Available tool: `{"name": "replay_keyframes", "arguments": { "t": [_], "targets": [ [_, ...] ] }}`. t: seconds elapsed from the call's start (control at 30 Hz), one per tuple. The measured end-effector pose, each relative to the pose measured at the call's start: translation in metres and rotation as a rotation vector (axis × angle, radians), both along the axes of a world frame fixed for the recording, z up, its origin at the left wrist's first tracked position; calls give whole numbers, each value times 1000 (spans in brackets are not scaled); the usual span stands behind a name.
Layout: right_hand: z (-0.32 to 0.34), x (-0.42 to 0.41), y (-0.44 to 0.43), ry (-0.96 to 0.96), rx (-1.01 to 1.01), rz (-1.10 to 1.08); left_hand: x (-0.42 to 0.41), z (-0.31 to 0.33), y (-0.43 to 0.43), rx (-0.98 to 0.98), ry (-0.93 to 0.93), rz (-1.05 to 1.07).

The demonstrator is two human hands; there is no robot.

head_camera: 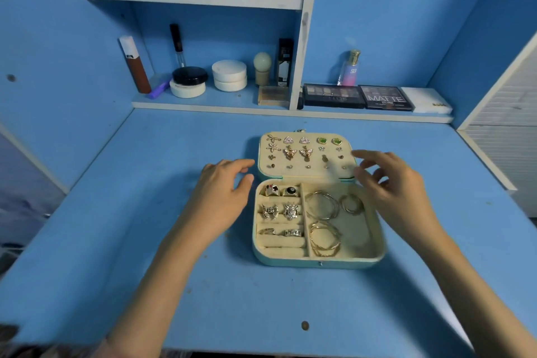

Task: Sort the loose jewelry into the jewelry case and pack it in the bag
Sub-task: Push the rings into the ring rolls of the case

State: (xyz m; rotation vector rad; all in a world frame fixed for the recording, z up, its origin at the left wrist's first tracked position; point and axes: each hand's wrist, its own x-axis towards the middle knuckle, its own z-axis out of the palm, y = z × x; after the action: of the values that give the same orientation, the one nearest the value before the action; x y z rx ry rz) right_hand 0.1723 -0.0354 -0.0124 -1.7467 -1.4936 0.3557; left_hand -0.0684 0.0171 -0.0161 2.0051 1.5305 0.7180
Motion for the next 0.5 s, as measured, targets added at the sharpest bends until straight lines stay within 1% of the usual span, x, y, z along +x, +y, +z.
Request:
{"name": "replay_keyframes", "arguments": {
  "t": [0.07,0.13,0.2,0.23,0.37,0.5],
  "targets": [
    [-5,10,11,88,-135,-100,6,-2,12,-99,-103,68],
    [-7,14,20,286,-252,-125,14,0,23,-214,-238,109],
    [-4,15,28,468,-290,-110,23,2,30,-294,-342,120],
    [-2,15,32,521,-297,-102,28,4,33,-319,-391,116],
    [1,17,42,631,-289,-114,38,2,43,-367,-483,132],
    [0,16,48,675,-264,-110,44,3,48,-345,-519,133]
  ]
}}
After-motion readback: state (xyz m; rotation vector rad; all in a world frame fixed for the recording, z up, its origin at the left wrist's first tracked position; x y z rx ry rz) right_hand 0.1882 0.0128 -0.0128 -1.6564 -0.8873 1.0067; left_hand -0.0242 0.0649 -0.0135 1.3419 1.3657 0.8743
